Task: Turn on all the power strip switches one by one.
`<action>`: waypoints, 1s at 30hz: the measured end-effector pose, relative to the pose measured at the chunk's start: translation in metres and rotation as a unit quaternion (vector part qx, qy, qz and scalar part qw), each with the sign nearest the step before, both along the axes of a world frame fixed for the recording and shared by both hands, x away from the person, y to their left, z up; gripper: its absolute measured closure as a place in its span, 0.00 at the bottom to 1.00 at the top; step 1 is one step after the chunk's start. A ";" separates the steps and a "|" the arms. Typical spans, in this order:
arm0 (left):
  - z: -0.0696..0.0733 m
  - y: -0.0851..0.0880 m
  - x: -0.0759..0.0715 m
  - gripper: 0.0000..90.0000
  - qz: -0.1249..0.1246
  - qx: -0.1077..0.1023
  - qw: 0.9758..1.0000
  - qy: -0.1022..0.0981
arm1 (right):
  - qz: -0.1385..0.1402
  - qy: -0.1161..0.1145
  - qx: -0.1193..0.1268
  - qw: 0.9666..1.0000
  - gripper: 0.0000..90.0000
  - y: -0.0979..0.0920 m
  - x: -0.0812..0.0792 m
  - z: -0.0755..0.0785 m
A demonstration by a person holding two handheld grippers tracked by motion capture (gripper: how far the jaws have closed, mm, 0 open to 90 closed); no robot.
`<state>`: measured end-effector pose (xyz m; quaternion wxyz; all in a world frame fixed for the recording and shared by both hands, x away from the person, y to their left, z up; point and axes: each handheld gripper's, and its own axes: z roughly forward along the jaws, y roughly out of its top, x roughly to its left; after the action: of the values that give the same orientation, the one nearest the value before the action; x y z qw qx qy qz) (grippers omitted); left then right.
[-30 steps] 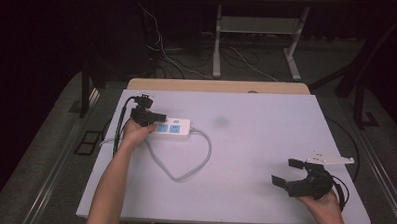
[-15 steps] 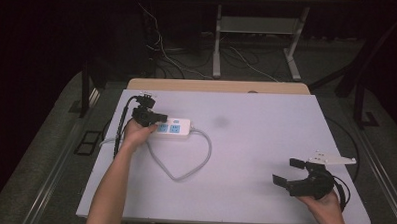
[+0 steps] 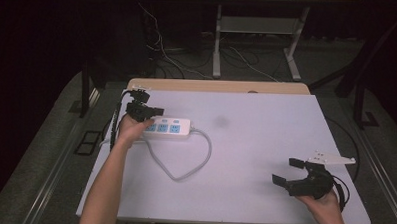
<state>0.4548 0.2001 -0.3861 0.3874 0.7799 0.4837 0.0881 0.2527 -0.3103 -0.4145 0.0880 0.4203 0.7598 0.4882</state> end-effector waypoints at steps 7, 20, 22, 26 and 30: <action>0.010 0.015 -0.004 1.00 0.011 -0.003 1.000 -0.009 | -0.001 0.000 0.001 1.000 0.01 0.000 0.000 0.000; 0.009 0.033 -0.007 1.00 0.025 0.003 1.000 -0.010 | -0.001 0.005 -0.003 1.000 0.01 0.002 0.002 -0.002; 0.006 0.035 -0.007 1.00 0.027 0.003 1.000 -0.008 | 0.000 0.004 -0.004 1.000 0.01 0.002 0.003 -0.002; -0.001 0.036 -0.005 1.00 0.030 0.006 1.000 -0.003 | 0.001 0.004 -0.004 1.000 0.00 0.002 0.003 -0.002; -0.007 0.035 -0.002 1.00 0.031 0.008 0.999 0.002 | 0.001 0.005 -0.003 1.000 0.00 0.002 0.003 -0.003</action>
<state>0.4523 0.2351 -0.3934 0.3769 0.7679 0.5077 0.1025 0.2558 -0.3088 -0.4171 0.0852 0.4220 0.7618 0.4841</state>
